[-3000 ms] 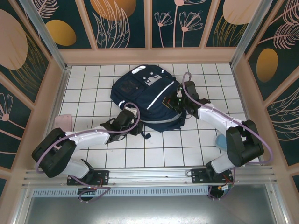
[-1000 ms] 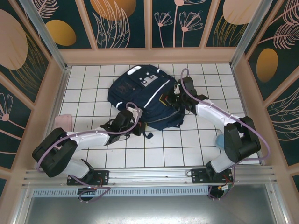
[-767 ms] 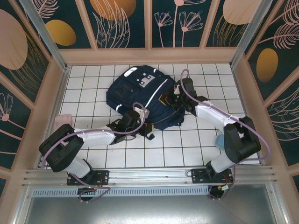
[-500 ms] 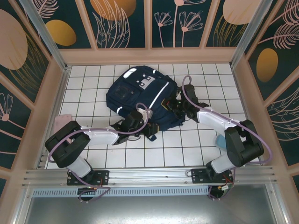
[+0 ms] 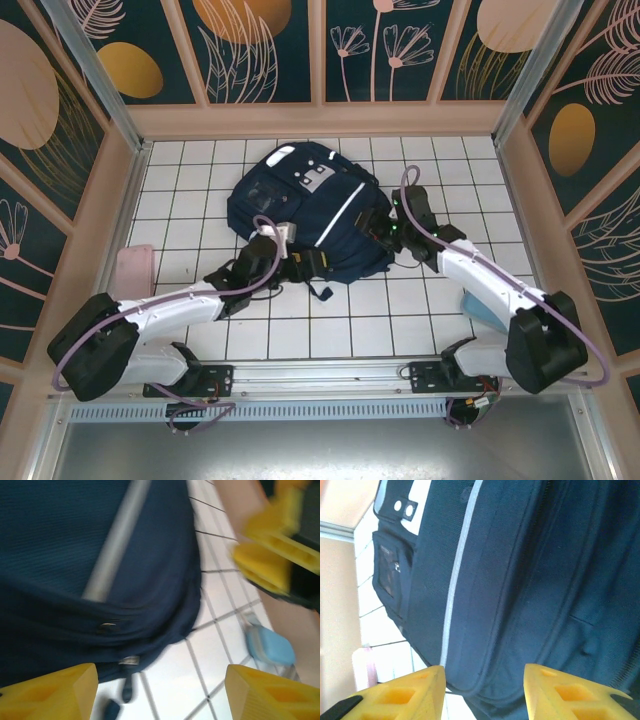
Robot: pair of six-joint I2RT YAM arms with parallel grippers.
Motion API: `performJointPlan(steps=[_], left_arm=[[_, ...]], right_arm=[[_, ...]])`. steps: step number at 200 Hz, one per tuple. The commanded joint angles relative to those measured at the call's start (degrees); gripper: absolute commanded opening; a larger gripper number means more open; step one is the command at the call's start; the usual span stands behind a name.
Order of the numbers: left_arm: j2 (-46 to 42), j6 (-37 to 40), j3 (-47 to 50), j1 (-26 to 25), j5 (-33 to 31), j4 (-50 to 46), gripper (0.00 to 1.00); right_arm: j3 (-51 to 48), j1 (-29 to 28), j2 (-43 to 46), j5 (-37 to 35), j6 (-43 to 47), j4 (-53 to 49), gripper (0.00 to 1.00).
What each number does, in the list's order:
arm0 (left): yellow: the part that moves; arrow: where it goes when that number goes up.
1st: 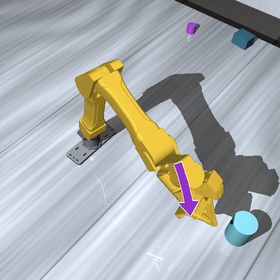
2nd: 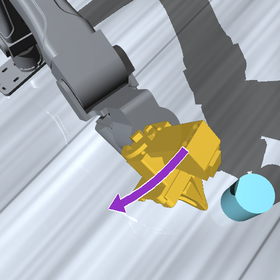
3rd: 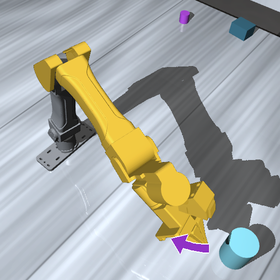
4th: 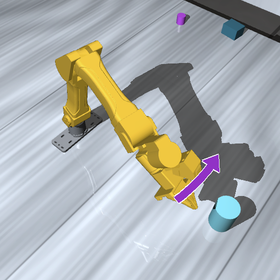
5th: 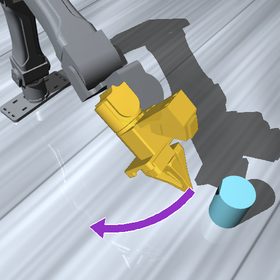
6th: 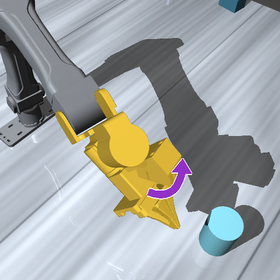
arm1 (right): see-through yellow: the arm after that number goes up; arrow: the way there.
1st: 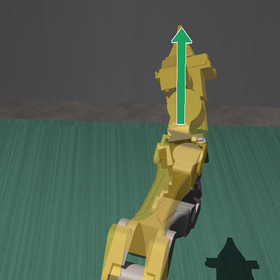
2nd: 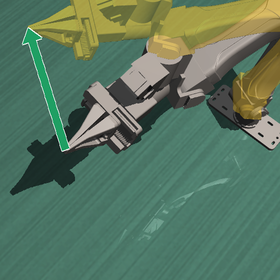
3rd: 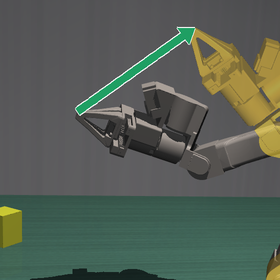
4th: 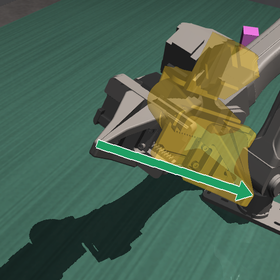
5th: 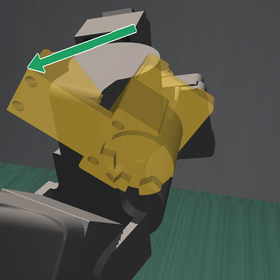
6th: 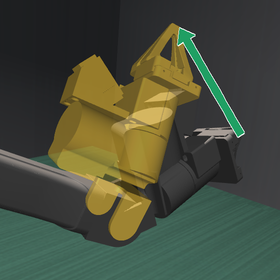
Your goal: Pack the student bag
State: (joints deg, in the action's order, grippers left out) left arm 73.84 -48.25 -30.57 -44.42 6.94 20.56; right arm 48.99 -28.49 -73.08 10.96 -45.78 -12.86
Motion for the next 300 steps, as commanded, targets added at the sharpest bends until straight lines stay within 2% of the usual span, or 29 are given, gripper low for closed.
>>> performJointPlan(steps=[1,30,60,87,110,149,178,234,300], left_arm=[[-0.94,-6.88,1.9,3.72,-1.52,-5.05,0.68],[1.0,-11.6,-0.62,4.04,-3.67,-8.51,0.66],[2.99,-15.54,-1.17,4.17,-6.1,-8.98,0.6],[3.97,-17.92,-0.37,4.27,-6.46,-7.45,0.6],[4.32,-18.92,0.13,4.32,-6.15,-6.71,0.6],[4.59,-19.36,0.4,4.36,-6.05,-6.58,0.6],[5.15,-20.03,0.48,4.48,-6.15,-6.28,0.59],[6.13,-21.11,0.75,4.47,-5.11,-4.5,0.56],[8.91,-23.8,1.37,4.44,-3.34,-0.06,0.51]], right_arm=[[-1.16,-3.46,3.21,-6.26,4.96,-8.15,0.46],[-1.06,-12.27,2.09,-9.63,4.01,-10.5,0.44],[1.13,-21.95,-4.42,-14.27,-0.5,-11.63,0.4],[3.47,-26.48,-10.53,-18.63,-4.55,-12.58,0.37],[4.98,-27.49,-13.91,-20.28,-5.69,-12.05,0.38],[7.22,-27.5,-17.57,-18.05,-4.08,-8.87,0.44],[10.1,-27.5,-21.23,-18.42,-4.37,-9.74,0.44],[12.97,-27.33,-24.33,-22.77,-8.47,-14.37,0.28],[12.01,-26.89,-23.18,-24.5,-8.81,-15.78,0.02]])
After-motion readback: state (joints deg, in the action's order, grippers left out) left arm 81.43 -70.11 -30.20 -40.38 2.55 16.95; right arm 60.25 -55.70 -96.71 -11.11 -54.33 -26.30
